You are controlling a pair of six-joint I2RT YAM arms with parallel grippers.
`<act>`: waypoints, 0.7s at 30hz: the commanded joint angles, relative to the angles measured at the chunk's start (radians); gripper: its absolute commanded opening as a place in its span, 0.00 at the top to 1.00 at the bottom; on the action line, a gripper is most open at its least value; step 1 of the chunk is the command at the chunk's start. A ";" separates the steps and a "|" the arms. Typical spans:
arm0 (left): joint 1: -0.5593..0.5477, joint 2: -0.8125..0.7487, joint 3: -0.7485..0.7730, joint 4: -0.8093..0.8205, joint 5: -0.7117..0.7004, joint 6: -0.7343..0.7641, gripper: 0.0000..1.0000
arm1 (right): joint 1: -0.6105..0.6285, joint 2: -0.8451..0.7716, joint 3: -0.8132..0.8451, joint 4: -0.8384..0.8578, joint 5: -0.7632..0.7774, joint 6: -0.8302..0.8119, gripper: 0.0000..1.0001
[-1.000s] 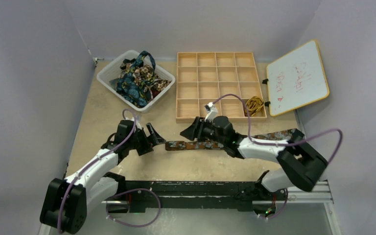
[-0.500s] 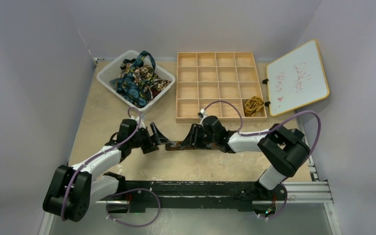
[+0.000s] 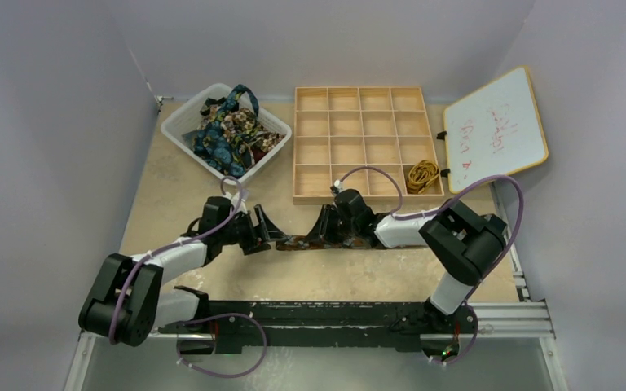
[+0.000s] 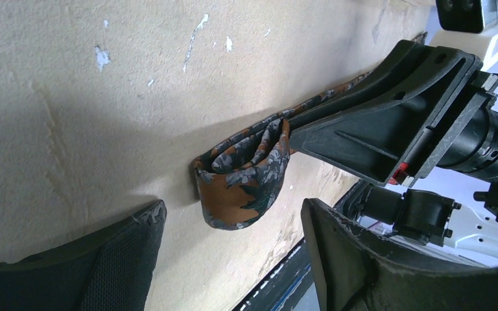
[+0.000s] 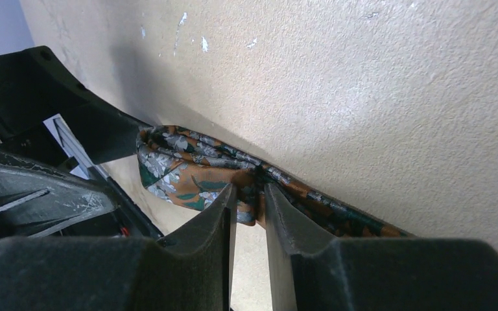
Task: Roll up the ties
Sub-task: Roll the tie at the center of the board.
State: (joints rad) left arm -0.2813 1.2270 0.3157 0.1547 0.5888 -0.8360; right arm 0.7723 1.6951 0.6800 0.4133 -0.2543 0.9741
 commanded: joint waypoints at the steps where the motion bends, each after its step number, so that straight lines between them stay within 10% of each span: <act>1: 0.007 0.039 -0.014 0.085 0.024 -0.001 0.26 | -0.002 0.007 0.021 -0.014 -0.013 -0.011 0.75; 21: 0.005 0.172 -0.057 0.248 0.054 -0.091 0.44 | -0.001 0.046 0.024 -0.032 -0.020 -0.012 0.80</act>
State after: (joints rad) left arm -0.2813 1.3624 0.2867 0.3584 0.6514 -0.9104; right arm 0.7715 1.7153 0.6880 0.4164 -0.2665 0.9749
